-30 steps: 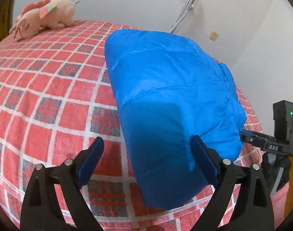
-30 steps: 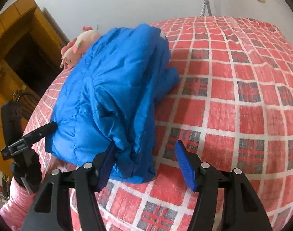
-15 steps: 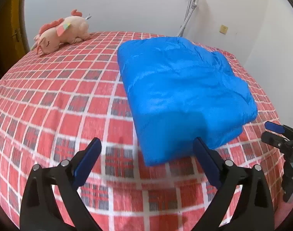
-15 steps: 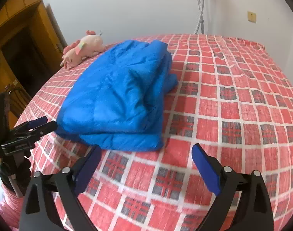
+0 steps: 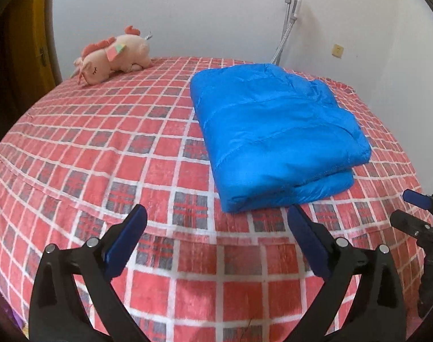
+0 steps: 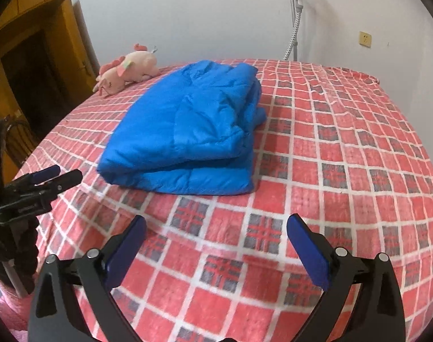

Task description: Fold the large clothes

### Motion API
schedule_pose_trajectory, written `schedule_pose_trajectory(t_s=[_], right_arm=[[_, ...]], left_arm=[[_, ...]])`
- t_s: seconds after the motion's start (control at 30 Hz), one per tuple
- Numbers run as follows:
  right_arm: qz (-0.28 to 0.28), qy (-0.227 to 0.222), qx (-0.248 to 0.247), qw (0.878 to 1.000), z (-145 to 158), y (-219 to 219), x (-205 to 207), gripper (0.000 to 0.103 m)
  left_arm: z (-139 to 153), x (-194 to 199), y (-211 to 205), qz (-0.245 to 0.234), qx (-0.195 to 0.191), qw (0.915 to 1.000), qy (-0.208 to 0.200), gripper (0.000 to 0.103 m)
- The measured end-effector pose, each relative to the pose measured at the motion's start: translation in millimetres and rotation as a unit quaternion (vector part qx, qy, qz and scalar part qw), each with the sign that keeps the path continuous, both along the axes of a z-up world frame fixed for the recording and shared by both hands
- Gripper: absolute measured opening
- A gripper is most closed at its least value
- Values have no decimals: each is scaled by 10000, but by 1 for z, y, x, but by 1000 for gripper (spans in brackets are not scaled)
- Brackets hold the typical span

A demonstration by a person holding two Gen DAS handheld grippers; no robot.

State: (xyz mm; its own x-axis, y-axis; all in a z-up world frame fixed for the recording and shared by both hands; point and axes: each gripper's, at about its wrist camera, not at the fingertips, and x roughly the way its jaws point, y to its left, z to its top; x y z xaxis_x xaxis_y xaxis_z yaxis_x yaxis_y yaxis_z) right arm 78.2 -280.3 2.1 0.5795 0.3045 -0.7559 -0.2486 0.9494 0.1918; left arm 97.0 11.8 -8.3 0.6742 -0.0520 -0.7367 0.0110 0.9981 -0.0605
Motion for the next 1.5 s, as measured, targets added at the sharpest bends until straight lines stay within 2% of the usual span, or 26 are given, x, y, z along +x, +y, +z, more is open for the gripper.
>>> schedule_pose_trajectory(t_s=[0.27, 0.73, 1.5], right_arm=[[80, -62, 208, 9997, 13, 2, -23, 99], [83, -281, 182, 9994, 28, 4, -50, 99], [138, -337, 186, 9992, 31, 7, -58, 99]], left_arm=[[14, -28, -8, -153, 107, 9995, -246, 98], [27, -61, -16, -264, 211, 9984, -461, 99], [32, -70, -13, -257, 201, 9980, -541, 99]])
